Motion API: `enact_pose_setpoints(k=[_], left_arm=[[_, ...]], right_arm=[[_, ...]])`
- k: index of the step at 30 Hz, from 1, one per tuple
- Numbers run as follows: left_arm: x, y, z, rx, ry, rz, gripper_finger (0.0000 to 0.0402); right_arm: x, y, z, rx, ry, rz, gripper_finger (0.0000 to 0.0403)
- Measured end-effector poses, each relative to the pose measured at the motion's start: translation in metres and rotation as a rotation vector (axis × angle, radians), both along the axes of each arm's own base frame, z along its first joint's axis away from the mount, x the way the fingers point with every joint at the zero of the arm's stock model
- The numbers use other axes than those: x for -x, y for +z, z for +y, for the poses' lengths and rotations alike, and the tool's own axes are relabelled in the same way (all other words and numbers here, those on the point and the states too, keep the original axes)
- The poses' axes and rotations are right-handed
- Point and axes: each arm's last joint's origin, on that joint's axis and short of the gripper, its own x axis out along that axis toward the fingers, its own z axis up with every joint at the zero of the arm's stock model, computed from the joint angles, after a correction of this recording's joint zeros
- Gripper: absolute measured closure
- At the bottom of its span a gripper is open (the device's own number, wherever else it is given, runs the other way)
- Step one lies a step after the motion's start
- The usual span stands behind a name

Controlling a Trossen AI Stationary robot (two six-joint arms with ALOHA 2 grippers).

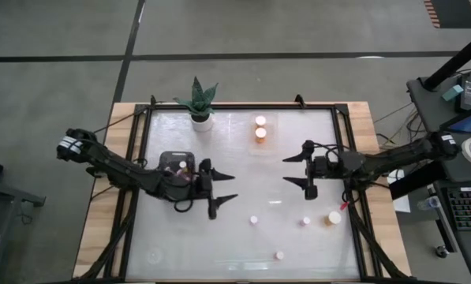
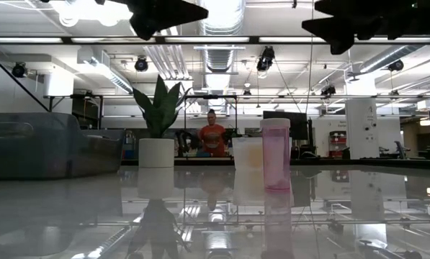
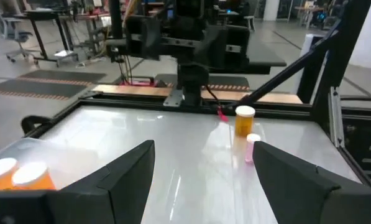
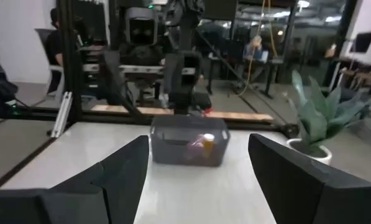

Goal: Pick and place medicine bottles into bin by pill shape (circle, oval)
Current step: Put the top left small pink pill bottle into the black bin

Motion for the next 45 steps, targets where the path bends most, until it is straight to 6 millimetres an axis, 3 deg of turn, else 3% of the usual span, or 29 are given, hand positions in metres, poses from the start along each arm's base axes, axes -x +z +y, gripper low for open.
enact_pose_setpoints(k=[17,24,32,45], left_arm=[[-0.070,0.014,-0.036,0.017,-0.039,0.537,0.0146],[-0.104,-0.002,-0.051,0.002,-0.065,0.646,0.0146],[-0.123,-0.025,-0.062,0.011,-0.141,0.824,0.0146],[-0.138,-0.050,-0.050,0.067,-0.119,0.817,0.0146]], right_arm=[[0.020,0.003,-0.017,0.061,-0.049,-0.061,0.0138],[0.024,0.002,-0.017,0.057,-0.048,-0.038,0.0138],[0.025,0.002,-0.017,0.052,-0.047,-0.029,0.0138],[0.024,0.001,-0.017,0.057,-0.047,-0.017,0.0136]])
